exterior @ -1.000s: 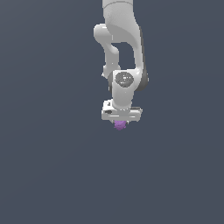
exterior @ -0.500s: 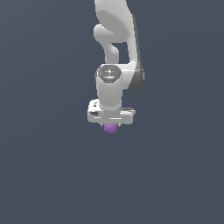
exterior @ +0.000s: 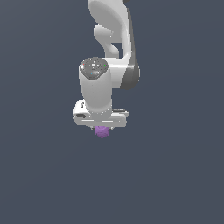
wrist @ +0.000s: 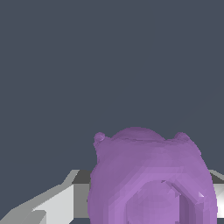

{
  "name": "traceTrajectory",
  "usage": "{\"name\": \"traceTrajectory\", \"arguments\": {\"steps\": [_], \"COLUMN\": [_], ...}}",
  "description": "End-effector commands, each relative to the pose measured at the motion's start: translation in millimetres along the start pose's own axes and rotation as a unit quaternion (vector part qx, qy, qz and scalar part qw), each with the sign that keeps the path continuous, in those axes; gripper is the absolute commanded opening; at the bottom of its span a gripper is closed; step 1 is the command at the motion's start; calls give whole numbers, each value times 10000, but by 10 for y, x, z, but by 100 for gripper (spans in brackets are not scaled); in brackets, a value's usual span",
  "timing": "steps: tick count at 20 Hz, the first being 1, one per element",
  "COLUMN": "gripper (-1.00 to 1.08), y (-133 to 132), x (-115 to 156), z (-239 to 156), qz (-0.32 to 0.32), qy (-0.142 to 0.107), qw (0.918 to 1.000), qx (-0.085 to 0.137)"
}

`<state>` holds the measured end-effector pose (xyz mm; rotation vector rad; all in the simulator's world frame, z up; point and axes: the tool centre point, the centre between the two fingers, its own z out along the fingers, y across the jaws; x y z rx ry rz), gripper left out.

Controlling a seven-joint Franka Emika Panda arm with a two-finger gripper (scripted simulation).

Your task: Pick up the object and move it to a goal position.

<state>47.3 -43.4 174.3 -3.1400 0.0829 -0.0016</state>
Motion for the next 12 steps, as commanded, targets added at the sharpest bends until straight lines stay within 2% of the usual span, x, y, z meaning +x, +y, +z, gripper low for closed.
{"name": "traceTrajectory", "arguments": {"steps": [1, 12], "gripper": [-100, -100], "y": [43, 86], "x": [63, 134], "z": [-57, -108], "qz": [-4, -3], "qy": [-4, -5], "qw": [10000, 10000], "qx": [1, -2]}}
